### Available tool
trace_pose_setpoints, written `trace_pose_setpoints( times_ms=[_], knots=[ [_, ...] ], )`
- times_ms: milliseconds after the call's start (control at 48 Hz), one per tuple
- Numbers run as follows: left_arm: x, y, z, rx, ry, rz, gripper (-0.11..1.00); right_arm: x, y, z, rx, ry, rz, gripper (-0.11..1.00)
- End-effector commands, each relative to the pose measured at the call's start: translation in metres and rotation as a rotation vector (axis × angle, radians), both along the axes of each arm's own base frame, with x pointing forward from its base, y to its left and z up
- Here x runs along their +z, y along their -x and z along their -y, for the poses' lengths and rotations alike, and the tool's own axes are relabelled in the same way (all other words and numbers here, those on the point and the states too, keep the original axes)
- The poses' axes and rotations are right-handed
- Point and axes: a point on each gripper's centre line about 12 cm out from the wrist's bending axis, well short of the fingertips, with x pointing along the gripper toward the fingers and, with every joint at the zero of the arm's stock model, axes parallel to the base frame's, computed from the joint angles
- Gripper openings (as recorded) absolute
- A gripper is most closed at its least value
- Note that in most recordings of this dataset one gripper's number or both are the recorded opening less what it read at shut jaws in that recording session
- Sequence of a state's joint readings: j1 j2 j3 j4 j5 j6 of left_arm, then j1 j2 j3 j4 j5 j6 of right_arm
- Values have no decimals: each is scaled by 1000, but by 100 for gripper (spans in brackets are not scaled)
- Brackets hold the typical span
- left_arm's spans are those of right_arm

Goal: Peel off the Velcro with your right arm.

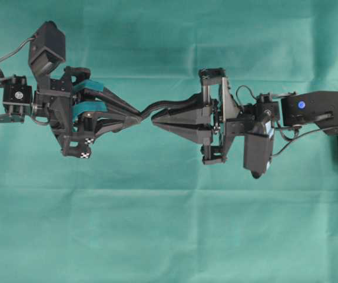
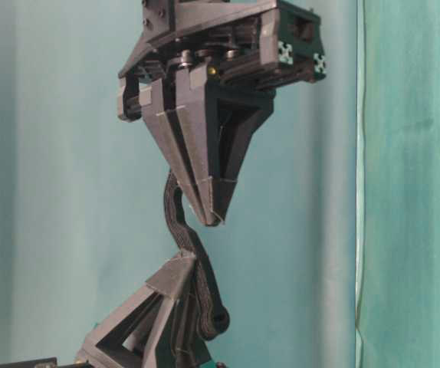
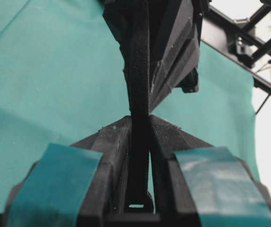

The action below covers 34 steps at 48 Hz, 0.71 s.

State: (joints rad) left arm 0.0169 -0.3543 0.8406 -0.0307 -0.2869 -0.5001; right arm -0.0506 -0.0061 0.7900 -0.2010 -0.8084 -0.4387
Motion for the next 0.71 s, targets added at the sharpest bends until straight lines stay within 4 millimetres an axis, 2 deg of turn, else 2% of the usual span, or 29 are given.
trace_pose_setpoints(
  times_ms=[0, 688],
  knots=[
    [12, 0, -3, 7, -4, 44, 10, 9, -5, -6, 26, 13, 25, -9],
    [12, 0, -4, 12, -4, 52, 10, -5, -24, -19, 53, 27, -70, -9]
  ],
)
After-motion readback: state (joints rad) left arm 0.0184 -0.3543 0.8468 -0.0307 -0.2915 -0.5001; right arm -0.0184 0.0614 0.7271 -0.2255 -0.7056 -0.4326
